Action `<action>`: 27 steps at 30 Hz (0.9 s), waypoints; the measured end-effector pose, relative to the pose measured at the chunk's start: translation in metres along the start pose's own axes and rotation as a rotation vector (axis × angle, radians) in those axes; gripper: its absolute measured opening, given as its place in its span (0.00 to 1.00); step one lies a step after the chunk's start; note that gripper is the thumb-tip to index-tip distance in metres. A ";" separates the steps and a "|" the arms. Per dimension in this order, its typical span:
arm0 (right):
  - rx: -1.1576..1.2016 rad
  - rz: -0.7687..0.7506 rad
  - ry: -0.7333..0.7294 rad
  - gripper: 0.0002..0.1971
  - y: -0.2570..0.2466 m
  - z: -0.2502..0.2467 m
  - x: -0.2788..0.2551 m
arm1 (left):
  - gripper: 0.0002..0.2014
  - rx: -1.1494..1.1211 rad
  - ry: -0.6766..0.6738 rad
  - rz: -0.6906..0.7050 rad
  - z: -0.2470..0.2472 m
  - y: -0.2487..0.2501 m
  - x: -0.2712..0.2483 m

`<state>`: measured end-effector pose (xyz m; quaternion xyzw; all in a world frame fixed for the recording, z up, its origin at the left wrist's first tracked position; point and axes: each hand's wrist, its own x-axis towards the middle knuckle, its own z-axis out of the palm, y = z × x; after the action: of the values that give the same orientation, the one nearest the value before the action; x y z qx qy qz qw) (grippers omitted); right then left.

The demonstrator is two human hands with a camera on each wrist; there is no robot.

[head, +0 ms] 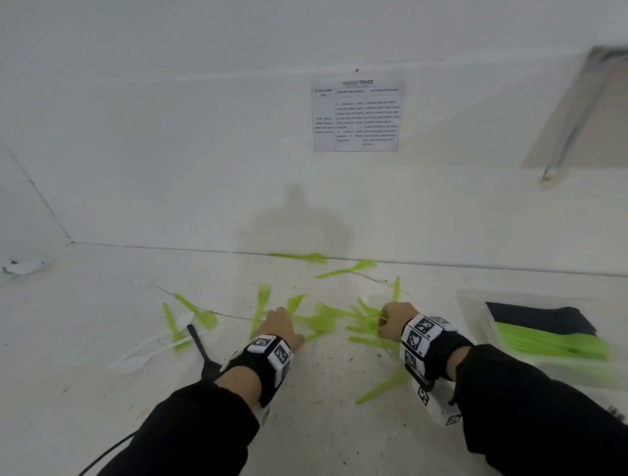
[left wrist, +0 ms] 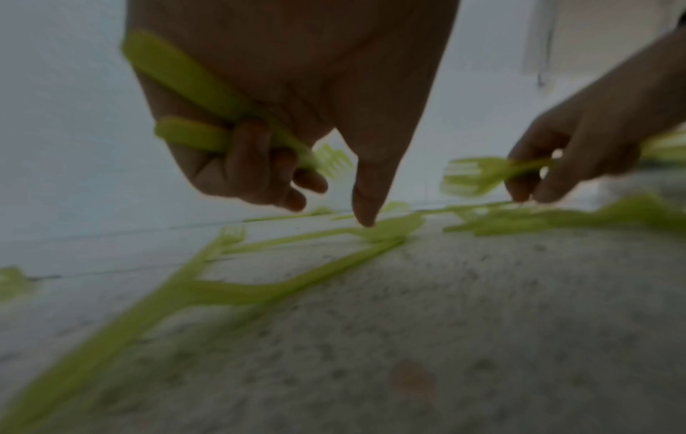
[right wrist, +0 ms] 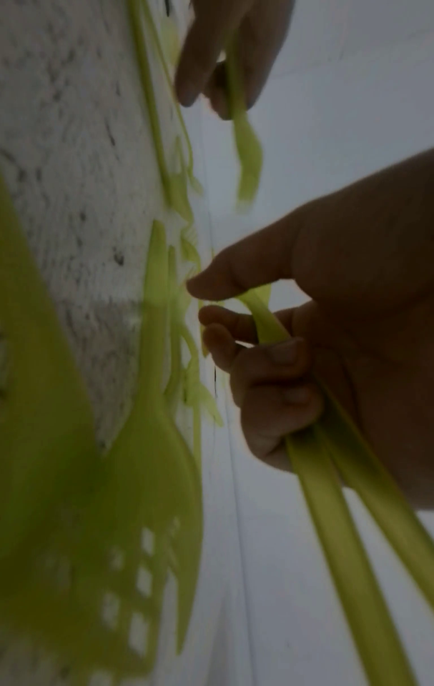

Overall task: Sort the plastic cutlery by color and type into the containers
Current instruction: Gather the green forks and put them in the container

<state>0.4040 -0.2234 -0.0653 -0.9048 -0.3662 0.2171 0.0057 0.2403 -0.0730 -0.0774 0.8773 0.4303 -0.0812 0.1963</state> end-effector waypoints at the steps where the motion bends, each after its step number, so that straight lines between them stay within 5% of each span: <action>1: 0.018 -0.006 0.016 0.06 0.000 -0.001 0.001 | 0.28 0.069 -0.033 -0.010 0.003 -0.003 0.001; 10: 0.165 -0.049 0.125 0.15 -0.004 -0.002 0.005 | 0.19 0.037 -0.110 0.041 0.007 -0.005 -0.011; 14: 0.397 -0.174 0.172 0.10 -0.025 -0.003 -0.008 | 0.14 -0.189 -0.080 0.062 0.011 -0.003 -0.023; 17: 0.549 -0.222 0.078 0.19 -0.047 -0.005 -0.022 | 0.17 -0.459 -0.110 0.105 0.013 -0.002 -0.034; 22: 0.679 -0.076 -0.007 0.36 -0.064 0.005 -0.025 | 0.15 -0.664 -0.166 0.139 0.015 -0.006 -0.044; 26: 0.726 -0.173 -0.012 0.07 -0.066 0.009 -0.029 | 0.15 -0.722 -0.084 0.142 0.012 -0.003 -0.059; 27: 0.736 -0.192 0.045 0.07 -0.064 0.008 -0.032 | 0.17 -0.701 -0.006 0.095 0.011 -0.003 -0.061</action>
<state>0.3380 -0.1986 -0.0491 -0.8083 -0.3466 0.3126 0.3589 0.2011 -0.1203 -0.0696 0.7755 0.3900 0.0779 0.4904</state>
